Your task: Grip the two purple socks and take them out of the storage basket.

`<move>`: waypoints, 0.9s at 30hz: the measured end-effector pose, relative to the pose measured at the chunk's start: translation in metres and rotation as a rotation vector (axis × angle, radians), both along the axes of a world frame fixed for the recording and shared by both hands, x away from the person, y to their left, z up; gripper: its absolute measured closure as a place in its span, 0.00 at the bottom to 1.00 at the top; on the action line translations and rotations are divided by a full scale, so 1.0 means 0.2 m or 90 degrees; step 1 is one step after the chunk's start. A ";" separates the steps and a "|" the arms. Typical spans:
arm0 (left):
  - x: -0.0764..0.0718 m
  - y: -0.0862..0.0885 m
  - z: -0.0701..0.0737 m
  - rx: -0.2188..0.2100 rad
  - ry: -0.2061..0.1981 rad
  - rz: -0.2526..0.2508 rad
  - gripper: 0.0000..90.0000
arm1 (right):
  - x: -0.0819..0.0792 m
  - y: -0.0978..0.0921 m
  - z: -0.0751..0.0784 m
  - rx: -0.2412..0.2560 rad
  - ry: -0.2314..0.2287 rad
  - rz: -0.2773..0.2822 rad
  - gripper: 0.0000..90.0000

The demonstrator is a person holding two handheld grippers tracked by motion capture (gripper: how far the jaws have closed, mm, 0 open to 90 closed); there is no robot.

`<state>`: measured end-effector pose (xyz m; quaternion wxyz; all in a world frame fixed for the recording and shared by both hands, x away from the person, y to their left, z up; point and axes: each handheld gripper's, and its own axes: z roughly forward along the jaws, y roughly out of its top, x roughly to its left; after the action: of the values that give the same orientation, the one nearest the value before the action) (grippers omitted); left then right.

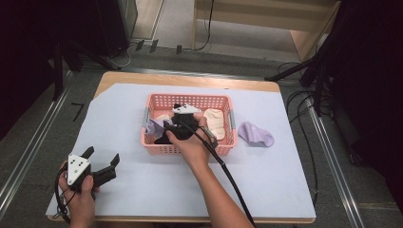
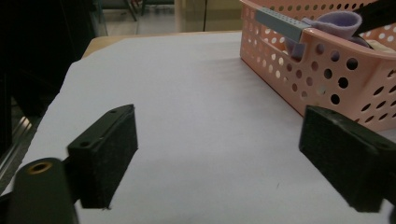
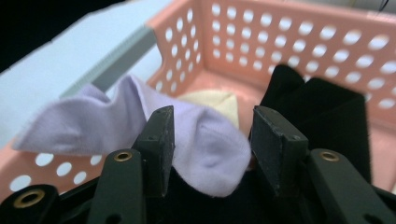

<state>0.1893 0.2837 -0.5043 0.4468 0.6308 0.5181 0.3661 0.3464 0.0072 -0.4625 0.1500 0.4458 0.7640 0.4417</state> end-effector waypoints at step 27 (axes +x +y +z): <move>0.01 0.00 0.00 -0.003 0.012 0.000 0.15 | 0.01 -0.02 0.01 0.050 0.017 -0.008 0.70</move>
<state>0.1914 0.2847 -0.5043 0.4432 0.6333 0.5232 0.3588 0.3486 0.0032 -0.4612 0.1248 0.4617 0.7451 0.4648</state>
